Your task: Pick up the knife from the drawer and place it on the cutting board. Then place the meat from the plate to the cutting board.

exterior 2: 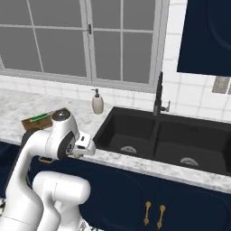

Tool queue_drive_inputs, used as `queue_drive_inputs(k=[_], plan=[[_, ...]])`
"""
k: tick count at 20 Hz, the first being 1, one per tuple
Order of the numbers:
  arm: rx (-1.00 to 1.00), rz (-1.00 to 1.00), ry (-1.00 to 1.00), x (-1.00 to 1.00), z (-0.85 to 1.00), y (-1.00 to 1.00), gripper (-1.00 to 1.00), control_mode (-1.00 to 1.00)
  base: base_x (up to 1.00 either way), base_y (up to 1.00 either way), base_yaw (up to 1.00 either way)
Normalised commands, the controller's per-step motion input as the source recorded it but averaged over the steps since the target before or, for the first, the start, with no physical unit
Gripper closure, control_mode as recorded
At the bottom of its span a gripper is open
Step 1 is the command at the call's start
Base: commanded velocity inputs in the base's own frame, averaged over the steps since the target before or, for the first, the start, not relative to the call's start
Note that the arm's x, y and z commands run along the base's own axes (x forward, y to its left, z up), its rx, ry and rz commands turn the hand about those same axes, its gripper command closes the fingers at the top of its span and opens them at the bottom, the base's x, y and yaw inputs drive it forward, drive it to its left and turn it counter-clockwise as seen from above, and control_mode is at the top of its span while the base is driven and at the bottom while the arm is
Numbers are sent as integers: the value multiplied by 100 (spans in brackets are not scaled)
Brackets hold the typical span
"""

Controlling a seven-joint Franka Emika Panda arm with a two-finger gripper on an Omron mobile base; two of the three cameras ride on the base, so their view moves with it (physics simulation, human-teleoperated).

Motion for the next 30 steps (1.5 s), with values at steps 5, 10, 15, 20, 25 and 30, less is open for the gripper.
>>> queue_drive_inputs(k=[5, 10, 15, 20, 25, 30], plan=[[0, 0, 0, 0, 0, 0, 100, 100, 10, 71, 11], [0, 0, 0, 0, 0, 0, 100, 100, 30, 62, 8], [0, 0, 0, 0, 0, 0, 100, 100, 37, 51, 2], [0, 0, 0, 0, 0, 0, 100, 100, 63, 35, 1], [0, 0, 0, 0, 0, 0, 100, 100, 56, 1, 1], [0, 0, 0, 0, 0, 0, 100, -100, 6, 0, 2]])
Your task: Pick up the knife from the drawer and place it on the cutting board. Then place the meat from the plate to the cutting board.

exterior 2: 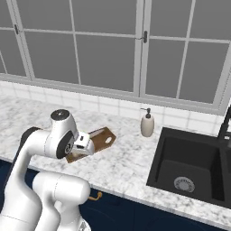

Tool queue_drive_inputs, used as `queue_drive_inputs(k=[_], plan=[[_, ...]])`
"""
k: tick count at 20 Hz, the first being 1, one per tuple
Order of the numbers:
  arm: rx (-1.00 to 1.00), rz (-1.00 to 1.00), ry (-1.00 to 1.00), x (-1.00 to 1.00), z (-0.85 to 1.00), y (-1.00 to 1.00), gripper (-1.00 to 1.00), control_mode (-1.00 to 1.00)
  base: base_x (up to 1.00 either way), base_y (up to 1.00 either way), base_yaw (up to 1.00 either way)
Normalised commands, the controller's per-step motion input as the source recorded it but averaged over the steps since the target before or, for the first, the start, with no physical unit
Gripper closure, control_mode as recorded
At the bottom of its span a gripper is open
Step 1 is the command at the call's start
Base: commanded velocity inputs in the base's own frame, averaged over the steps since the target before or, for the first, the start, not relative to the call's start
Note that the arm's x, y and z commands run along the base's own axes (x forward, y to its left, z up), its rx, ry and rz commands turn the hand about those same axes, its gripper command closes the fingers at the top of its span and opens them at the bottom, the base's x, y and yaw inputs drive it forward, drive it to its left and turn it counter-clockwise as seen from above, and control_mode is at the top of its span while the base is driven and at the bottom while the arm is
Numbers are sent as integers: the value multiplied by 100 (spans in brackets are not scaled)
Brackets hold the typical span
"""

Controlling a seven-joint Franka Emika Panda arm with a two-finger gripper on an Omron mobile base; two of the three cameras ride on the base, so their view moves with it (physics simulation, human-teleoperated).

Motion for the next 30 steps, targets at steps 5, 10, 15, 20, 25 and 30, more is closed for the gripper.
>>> queue_drive_inputs(k=[5, 10, 15, 20, 25, 30], plan=[[0, -8, -1, 6, 0, 14, 100, -100, 0, 0, 0], [2, -27, 10, 72, 0, 18, 100, -100, 0, 0, 0], [11, -27, 5, 72, 0, -2, 100, -100, 0, 0, 0], [8, -13, 3, 78, -2, -2, 100, -100, 0, 0, 0], [0, -5, 1, 59, -23, 9, 100, -100, 0, 0, 0], [0, 0, 0, 36, -37, 11, 100, -100, 0, 0, 0]])
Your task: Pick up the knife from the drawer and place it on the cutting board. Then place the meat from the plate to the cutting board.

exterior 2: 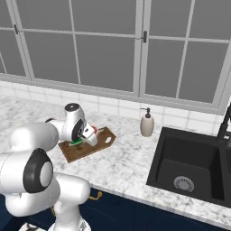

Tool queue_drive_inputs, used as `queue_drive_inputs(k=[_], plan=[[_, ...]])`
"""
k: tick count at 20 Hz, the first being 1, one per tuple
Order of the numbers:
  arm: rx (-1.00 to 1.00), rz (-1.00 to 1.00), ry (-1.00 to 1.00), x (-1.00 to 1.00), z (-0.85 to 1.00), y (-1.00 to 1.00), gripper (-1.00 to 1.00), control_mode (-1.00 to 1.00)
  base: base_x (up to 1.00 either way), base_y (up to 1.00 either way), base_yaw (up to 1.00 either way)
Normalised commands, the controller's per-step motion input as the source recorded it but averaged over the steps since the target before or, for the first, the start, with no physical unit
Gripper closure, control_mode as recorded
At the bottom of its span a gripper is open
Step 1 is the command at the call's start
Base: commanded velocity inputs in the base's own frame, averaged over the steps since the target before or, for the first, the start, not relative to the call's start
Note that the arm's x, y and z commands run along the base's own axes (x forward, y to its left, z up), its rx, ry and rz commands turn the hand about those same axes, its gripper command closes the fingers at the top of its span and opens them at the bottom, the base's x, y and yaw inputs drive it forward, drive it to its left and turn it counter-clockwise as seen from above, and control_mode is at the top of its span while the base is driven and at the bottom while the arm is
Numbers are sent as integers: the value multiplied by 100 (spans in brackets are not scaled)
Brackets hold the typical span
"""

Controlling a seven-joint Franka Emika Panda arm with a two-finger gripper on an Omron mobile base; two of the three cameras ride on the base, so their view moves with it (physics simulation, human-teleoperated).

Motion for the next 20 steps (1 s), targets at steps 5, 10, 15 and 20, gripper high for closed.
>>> queue_drive_inputs(k=[5, 10, 15, 20], plan=[[0, -1, 0, 4, -45, 0, 100, -100, 0, 0, 0], [0, -1, 0, 0, -21, 0, 100, -100, 0, 0, 0], [0, 0, 0, 0, -2, 0, -100, -100, 0, 0, 0], [0, 0, -1, 0, 0, 0, -100, -100, 0, 0, 0]])
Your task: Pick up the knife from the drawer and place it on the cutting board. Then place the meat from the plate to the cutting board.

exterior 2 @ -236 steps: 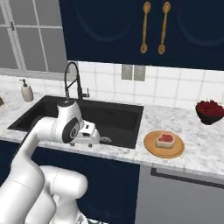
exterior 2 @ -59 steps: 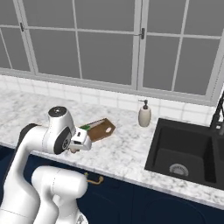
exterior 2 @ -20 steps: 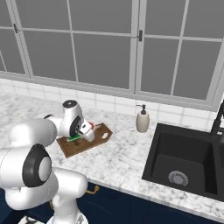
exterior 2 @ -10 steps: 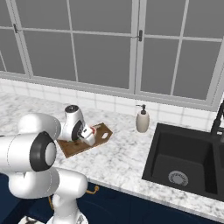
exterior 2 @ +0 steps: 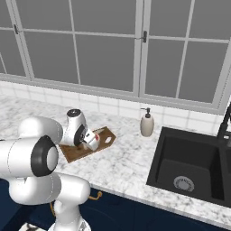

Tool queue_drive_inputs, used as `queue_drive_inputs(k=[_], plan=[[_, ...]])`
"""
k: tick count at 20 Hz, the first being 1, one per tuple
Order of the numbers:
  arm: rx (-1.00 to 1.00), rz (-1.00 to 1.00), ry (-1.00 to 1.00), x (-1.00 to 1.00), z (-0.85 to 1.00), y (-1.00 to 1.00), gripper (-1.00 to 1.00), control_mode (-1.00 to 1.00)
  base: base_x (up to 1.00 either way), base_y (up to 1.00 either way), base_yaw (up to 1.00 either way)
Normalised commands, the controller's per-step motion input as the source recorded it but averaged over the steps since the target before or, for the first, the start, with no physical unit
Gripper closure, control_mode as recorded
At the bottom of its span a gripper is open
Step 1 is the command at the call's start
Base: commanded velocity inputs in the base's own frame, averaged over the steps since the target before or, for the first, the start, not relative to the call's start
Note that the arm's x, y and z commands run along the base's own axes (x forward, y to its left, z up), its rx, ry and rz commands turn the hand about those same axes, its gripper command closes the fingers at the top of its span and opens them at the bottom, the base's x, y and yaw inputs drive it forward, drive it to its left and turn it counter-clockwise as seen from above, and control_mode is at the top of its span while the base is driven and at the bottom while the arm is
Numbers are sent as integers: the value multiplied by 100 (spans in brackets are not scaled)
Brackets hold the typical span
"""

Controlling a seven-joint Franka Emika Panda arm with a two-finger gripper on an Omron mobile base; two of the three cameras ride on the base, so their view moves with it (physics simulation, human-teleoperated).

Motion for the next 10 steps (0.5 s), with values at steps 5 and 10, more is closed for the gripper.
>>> queue_drive_inputs(k=[5, 10], plan=[[0, -3, -5, 0, 16, 0, -100, -100, 0, 0, 0], [-3, 0, -10, -36, 91, 6, -100, -100, 0, 0, 0]])
